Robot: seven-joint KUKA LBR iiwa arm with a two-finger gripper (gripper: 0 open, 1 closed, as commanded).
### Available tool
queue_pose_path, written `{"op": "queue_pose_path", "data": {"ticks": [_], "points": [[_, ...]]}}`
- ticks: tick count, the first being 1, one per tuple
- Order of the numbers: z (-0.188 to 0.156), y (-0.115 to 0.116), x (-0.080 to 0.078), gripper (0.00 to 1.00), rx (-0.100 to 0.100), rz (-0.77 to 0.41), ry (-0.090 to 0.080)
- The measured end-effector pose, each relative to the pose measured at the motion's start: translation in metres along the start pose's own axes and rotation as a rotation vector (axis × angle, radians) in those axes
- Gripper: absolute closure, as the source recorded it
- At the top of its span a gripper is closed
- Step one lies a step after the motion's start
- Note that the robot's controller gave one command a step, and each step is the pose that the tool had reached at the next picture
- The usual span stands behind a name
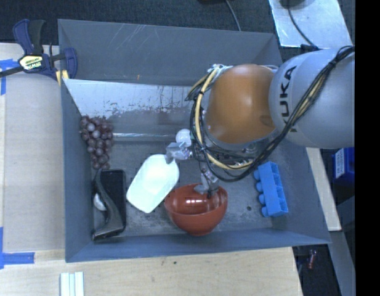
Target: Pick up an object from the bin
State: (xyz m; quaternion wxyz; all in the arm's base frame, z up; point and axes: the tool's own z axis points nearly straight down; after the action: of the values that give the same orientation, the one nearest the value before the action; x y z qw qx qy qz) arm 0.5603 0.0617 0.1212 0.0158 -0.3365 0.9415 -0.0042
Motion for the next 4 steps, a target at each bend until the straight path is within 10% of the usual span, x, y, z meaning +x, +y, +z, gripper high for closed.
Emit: {"op": "queue_pose_path", "data": {"ticks": [1, 2, 3, 4], "points": [[0.043, 0.014, -0.022, 0.00, -0.009, -0.390, 0.001], [0.044, 0.036, 0.030, 0.00, 0.003, -0.262, -0.002], [0.044, 0.018, -0.018, 1.00, -0.005, -0.359, -0.006], [0.044, 0.018, -0.018, 1.00, -0.005, -0.359, -0.006]]}}
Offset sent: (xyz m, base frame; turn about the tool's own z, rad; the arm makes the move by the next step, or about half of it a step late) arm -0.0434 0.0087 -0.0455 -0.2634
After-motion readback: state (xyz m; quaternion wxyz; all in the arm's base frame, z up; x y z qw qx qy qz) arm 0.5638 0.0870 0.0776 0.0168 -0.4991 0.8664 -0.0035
